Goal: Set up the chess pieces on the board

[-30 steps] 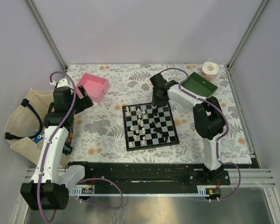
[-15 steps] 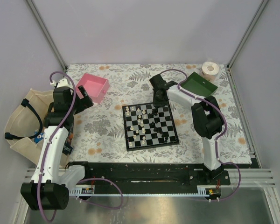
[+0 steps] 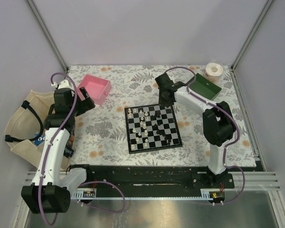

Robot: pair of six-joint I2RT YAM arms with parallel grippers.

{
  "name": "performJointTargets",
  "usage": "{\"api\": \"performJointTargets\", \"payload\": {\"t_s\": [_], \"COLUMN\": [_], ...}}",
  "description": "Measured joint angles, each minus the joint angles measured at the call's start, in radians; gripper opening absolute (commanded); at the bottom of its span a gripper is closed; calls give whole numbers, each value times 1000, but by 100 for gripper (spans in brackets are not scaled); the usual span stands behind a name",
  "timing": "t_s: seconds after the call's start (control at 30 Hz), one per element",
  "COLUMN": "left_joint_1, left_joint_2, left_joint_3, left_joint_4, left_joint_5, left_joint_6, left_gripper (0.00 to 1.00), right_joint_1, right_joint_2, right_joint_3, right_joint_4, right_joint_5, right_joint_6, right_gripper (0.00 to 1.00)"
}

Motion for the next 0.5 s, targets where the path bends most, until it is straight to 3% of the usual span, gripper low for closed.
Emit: {"api": "performJointTargets", "payload": {"t_s": [0.5], "left_joint_1": [2], "left_joint_2": [0], "left_joint_3": [0], "left_joint_4": [0], "left_joint_5": [7], "left_joint_6": [-2], "left_gripper": [99], "right_joint_1": [-73], "right_joint_2": [-68], "right_joint_3": [-77], "right_joint_4": [9], "right_joint_5": [18], "right_joint_6": [-19], "right_gripper": [5]}}
